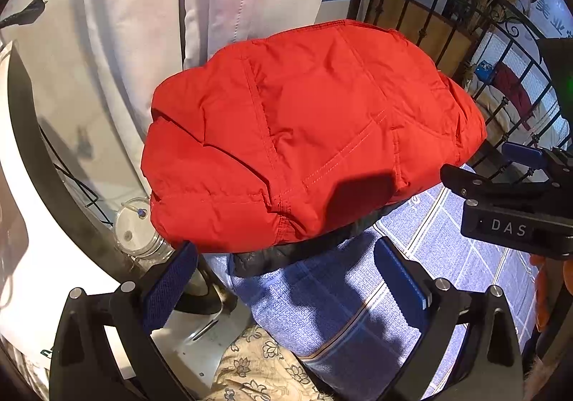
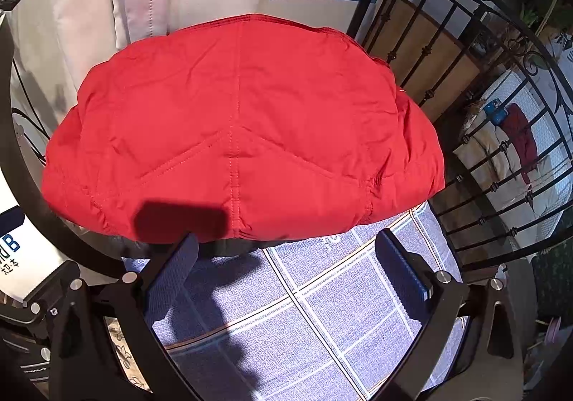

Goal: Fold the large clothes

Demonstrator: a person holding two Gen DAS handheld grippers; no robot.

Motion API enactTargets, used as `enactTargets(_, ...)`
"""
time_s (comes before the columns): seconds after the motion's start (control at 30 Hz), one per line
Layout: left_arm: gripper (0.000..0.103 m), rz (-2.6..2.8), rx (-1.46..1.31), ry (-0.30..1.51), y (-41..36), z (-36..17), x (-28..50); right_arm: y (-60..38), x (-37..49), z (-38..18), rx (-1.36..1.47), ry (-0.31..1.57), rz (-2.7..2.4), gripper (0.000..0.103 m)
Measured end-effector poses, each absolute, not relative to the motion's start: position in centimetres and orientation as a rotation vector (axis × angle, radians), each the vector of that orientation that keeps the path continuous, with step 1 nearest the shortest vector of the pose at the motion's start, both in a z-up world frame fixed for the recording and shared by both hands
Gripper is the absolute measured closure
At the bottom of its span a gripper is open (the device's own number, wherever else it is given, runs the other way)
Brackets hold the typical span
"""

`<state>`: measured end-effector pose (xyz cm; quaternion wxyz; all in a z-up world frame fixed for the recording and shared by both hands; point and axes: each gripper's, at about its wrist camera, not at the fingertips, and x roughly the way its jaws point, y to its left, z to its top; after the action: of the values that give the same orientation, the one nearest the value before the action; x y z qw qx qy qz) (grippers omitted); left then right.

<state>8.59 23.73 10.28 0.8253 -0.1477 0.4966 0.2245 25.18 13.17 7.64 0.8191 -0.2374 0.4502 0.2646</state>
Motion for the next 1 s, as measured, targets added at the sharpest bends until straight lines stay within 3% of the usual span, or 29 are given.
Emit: enactTargets(1.0,0.006,0.492,-0.245,1.027,23.13,10.63,8.75,13.25,25.28,7.56,-0.499,0.961,0.562,0.005)
